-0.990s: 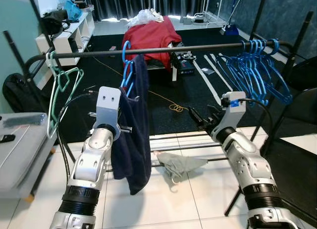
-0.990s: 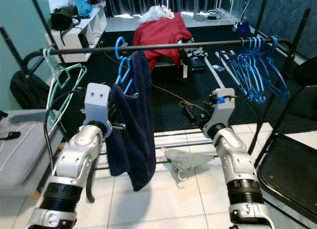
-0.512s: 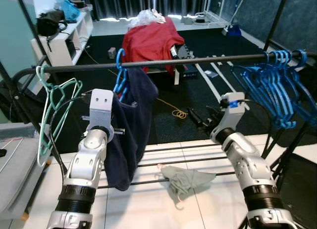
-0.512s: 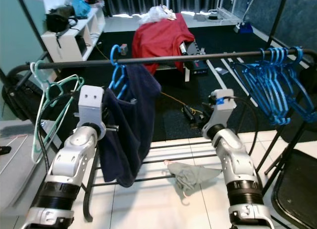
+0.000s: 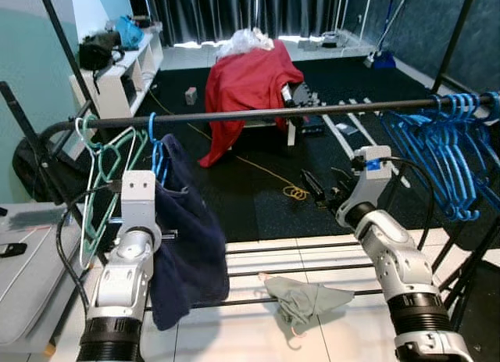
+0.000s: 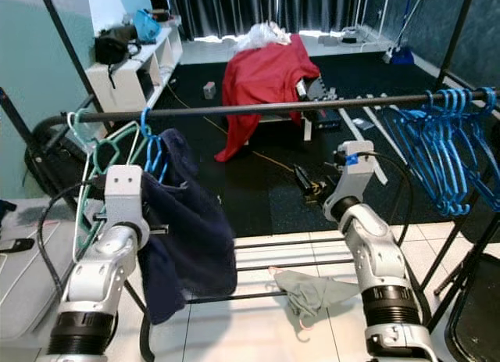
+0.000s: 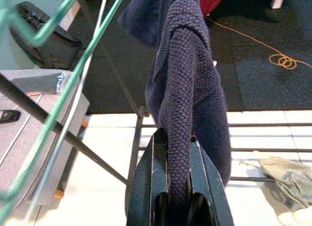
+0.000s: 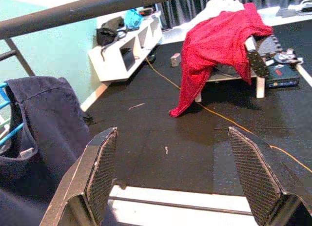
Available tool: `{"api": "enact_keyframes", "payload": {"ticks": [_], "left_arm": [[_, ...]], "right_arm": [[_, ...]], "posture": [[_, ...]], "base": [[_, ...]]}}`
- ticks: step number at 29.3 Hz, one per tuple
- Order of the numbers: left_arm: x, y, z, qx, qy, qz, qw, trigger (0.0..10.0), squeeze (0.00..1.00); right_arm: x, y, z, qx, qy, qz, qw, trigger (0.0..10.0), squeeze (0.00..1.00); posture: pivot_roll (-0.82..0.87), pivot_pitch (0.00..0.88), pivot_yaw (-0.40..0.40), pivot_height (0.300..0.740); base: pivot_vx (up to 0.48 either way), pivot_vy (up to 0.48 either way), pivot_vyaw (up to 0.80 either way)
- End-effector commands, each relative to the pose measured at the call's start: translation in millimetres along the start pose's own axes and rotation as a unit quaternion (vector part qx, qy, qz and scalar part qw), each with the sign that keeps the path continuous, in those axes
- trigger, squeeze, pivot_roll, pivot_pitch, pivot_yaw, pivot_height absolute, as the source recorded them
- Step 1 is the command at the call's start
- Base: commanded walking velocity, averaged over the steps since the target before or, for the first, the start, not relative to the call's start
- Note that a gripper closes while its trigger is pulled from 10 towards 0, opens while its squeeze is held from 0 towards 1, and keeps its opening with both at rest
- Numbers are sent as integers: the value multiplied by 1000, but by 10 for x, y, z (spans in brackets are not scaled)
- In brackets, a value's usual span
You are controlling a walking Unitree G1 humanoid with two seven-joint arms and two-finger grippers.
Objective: Hang hanger
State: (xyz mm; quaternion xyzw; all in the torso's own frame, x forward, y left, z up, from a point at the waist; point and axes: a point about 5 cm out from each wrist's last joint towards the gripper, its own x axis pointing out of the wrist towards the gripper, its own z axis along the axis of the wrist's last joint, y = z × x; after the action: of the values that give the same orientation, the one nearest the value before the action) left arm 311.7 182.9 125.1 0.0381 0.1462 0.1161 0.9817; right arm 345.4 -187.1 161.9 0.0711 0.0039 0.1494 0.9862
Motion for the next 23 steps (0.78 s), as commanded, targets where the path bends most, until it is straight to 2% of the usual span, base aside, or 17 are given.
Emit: {"api": "enact_keyframes", "payload": {"ticks": [1, 2, 3, 4, 14, 15, 17, 18, 19, 20, 22, 23], "left_arm": [[-9, -4, -49, 0, 12, -5, 1000, 10000, 0], [-20, -25, -86, 3, 19, -15, 1000, 10000, 102], [-20, -25, -86, 3, 19, -15, 1000, 10000, 102], [-31, -45, -119, 6, 24, -23, 999, 10000, 1000], [-60, -43, -224, 15, 31, -36, 999, 10000, 1000], [-76, -24, -268, 18, 6, -44, 999, 10000, 1000], [-76, -24, -268, 18, 6, -44, 999, 10000, 1000], [-103, 14, -339, 15, -13, -49, 999, 10000, 1000], [-103, 14, -339, 15, -13, -49, 999, 10000, 1000], [-145, 122, -501, 14, -17, -34, 999, 10000, 1000], [-145, 122, -501, 14, -17, -34, 999, 10000, 1000], [-183, 218, -653, 19, -9, -18, 1000, 10000, 1000]], "right_arm": [[-3, -7, -21, -4, 8, 0, 1000, 10000, 0], [2, -3, -14, -5, 8, 1, 1000, 10000, 0], [2, -3, -14, -5, 8, 1, 1000, 10000, 0], [2, -7, -12, -6, 8, 1, 1000, 10000, 0], [-18, -31, -39, -7, 15, -3, 1000, 10000, 0], [-26, -40, -64, -7, 19, -5, 1000, 10000, 0], [-26, -40, -64, -7, 19, -5, 1000, 10000, 0], [-35, -53, -92, -7, 24, -7, 1000, 10000, 0], [-35, -53, -92, -7, 24, -7, 1000, 10000, 0], [-77, -103, -190, -11, 40, -16, 999, 10000, 0], [-77, -103, -190, -11, 40, -16, 999, 10000, 0], [-128, -157, -297, -16, 57, -26, 998, 10000, 0]], "posture": [[-84, 0, 45, 740], [-87, 0, 47, 740], [-87, 0, 47, 740], [-89, 0, 48, 740], [-88, 0, 44, 740], [-81, 0, 40, 740], [-81, 0, 40, 740], [-82, 0, 40, 740], [-82, 0, 40, 740], [-84, 0, 41, 740], [-84, 0, 41, 740], [-80, 0, 37, 740]], "base": [[0, 0, 0], [0, 0, 0], [0, 0, 0], [0, 0, 0], [0, 0, 0], [0, 0, 0], [0, 0, 0], [0, 0, 0], [0, 0, 0], [0, 0, 0], [0, 0, 0], [0, 0, 0]]}}
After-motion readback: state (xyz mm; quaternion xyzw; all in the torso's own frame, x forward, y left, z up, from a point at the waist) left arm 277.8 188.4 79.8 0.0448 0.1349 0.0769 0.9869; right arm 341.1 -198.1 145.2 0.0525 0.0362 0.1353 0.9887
